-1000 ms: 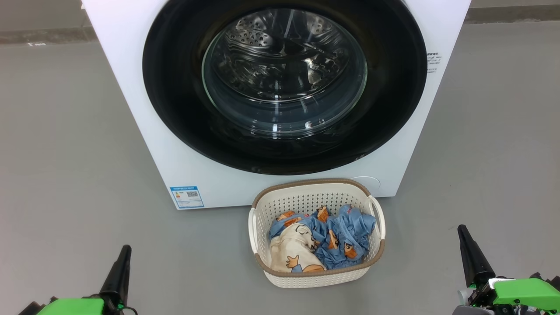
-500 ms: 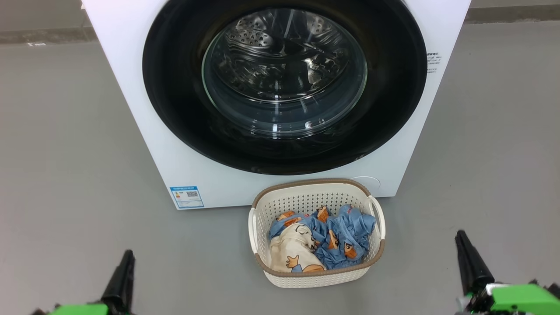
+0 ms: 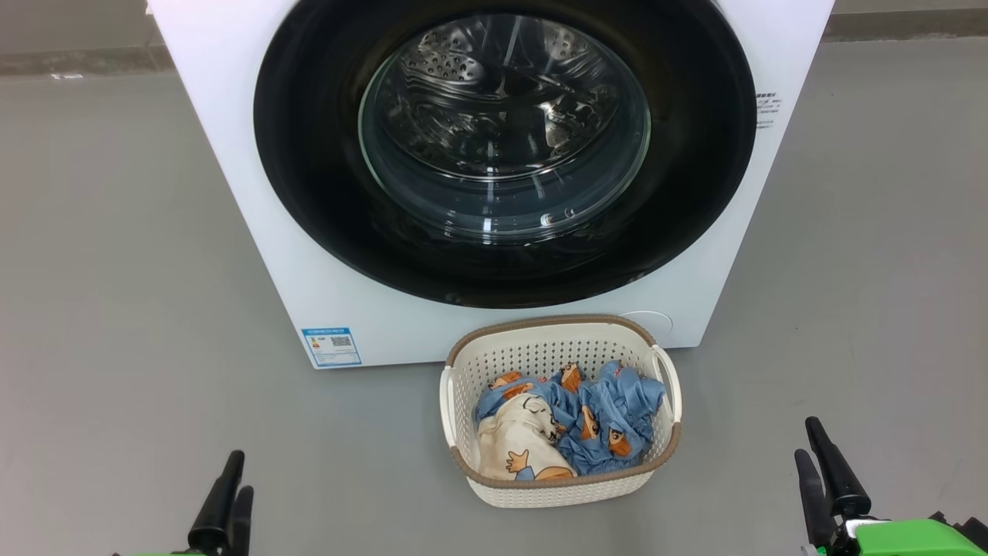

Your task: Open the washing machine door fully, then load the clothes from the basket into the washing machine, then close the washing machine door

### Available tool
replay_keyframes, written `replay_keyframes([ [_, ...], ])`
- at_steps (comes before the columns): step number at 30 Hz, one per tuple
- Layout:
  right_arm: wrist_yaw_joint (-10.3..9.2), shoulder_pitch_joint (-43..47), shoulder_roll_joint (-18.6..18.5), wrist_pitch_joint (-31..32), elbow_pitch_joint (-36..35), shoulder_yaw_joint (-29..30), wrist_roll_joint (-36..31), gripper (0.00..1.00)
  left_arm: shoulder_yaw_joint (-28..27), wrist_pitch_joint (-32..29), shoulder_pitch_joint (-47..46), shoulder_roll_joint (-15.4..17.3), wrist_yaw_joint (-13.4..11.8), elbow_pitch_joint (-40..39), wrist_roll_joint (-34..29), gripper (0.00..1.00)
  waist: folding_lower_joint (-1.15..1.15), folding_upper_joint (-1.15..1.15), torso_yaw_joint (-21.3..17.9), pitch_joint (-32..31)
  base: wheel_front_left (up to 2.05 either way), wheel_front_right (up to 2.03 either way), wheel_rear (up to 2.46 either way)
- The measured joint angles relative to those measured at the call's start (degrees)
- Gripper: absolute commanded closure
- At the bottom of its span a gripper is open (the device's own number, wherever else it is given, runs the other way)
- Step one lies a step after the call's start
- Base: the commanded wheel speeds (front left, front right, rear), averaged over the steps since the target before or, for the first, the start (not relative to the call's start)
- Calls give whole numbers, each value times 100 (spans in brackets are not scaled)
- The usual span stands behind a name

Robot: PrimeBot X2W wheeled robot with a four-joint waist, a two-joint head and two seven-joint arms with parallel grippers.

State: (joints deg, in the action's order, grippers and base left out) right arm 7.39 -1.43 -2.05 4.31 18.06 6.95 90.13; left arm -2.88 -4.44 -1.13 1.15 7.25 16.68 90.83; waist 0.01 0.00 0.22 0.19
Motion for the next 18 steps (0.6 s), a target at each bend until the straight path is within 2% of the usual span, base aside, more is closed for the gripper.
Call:
replay_keyframes([
  [11,0,0,-89,-194,-41,-114,-684,0,91,182,0,37,0,-105,-572,0,0,0,12,8,0,0,0],
  [18,0,0,-159,-293,-78,-263,-1259,0,201,304,1,108,0,-136,-1143,0,0,0,27,18,0,0,0],
])
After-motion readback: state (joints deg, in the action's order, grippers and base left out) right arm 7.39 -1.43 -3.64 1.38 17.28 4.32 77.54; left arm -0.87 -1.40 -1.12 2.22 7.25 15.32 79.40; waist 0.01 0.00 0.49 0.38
